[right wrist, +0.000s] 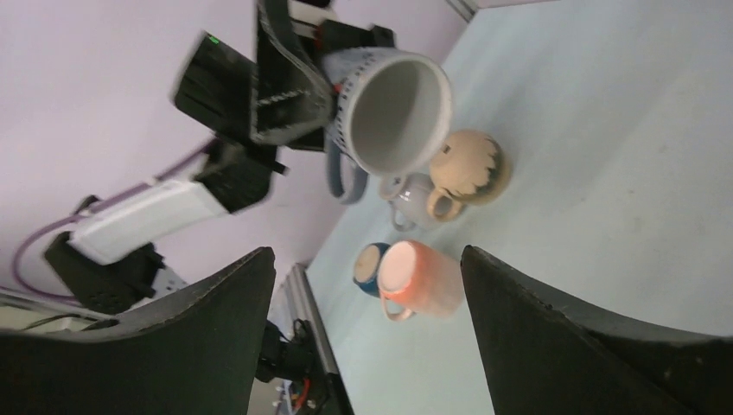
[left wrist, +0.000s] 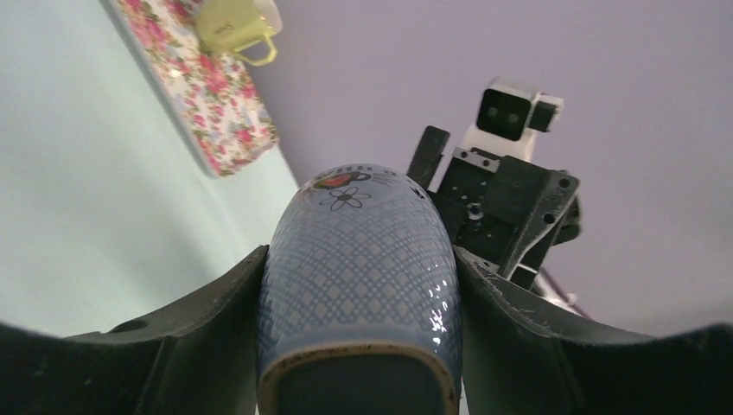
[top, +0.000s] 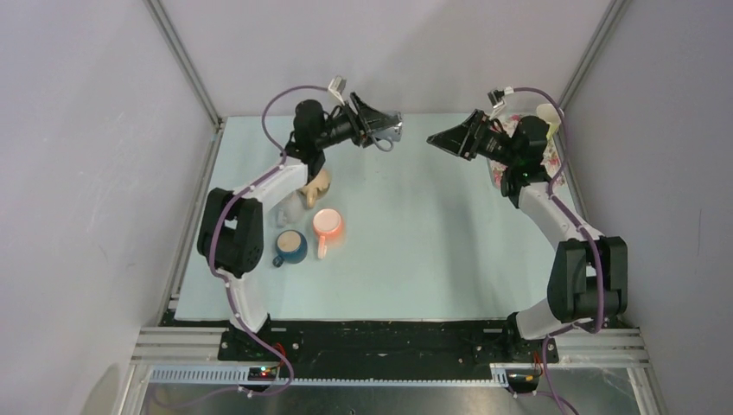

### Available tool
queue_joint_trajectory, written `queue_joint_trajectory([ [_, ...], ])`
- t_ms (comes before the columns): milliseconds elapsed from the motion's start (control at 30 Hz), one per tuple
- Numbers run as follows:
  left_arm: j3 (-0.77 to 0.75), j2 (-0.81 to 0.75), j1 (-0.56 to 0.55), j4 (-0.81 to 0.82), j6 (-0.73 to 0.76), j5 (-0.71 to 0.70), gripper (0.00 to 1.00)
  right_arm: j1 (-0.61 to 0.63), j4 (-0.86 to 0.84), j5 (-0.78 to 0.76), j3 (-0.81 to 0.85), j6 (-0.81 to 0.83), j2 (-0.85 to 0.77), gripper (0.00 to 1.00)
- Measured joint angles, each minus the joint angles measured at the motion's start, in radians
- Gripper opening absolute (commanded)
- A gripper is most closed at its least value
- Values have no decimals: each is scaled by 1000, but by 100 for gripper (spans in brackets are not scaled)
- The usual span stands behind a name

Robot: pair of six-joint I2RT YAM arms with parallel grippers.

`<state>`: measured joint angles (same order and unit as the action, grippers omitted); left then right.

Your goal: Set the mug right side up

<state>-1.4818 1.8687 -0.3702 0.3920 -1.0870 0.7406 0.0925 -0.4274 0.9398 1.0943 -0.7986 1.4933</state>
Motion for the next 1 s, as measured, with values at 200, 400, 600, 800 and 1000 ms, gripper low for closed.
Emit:
queue_joint_trajectory([
  [200,152,43,-11,450,-296,-13,0,45,-282,0,-79,-208,54,81],
  [400,162,44,-45,686,-378,-23,0,122,-401,-16,-118,-306,67,80],
  [600,203,45,-74,771,-381,-24,0,157,-491,-33,-119,-382,76,77],
  [800,208,57,-91,802,-381,-23,0,171,-534,-46,-120,-430,93,67],
  [1000,208,74,-102,819,-380,-23,0,192,-561,-54,-120,-471,117,62],
])
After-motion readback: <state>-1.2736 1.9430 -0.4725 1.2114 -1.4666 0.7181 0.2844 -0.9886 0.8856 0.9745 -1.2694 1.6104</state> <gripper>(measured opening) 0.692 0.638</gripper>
